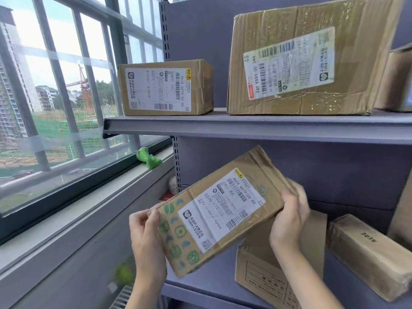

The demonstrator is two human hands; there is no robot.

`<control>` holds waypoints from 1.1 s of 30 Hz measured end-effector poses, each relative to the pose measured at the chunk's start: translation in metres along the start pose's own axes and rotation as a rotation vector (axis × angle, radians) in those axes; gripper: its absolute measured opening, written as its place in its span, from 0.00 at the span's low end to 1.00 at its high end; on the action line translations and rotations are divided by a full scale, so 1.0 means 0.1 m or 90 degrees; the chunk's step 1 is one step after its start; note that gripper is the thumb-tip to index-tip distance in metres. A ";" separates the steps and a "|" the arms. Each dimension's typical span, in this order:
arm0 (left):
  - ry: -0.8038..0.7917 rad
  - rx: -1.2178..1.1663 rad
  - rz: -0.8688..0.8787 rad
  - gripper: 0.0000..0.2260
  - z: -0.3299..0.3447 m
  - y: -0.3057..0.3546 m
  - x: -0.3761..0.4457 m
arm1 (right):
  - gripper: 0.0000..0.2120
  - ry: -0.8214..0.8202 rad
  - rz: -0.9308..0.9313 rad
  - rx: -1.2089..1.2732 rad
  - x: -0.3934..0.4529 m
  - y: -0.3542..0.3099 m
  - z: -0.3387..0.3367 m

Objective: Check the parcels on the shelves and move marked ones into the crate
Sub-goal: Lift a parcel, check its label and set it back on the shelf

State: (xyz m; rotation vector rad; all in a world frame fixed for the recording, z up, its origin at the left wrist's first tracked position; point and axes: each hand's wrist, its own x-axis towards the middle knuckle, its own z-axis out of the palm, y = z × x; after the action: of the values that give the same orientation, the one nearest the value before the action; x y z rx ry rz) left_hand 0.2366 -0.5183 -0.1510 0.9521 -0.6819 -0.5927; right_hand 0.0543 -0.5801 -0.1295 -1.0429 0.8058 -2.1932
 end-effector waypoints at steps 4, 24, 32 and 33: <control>-0.071 0.042 -0.027 0.06 -0.07 -0.16 -0.19 | 0.04 -0.012 -0.032 0.020 0.19 -0.07 0.09; -0.397 0.141 -0.125 0.33 -0.23 -0.22 -0.35 | 0.04 -0.122 0.008 0.024 0.39 0.04 0.28; -0.316 0.131 -0.113 0.20 -0.31 -0.23 -0.33 | 0.07 -0.136 0.019 0.020 0.32 0.19 0.47; -0.308 0.130 -0.115 0.20 -0.33 -0.22 -0.32 | 0.08 -0.142 0.023 0.025 0.30 0.22 0.49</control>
State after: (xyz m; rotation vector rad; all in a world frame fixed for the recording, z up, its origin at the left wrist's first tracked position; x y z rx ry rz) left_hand 0.2367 -0.4880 -0.1920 1.0765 -1.1101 -0.9419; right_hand 0.0836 -0.6292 -0.1060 -1.2168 0.6730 -2.0106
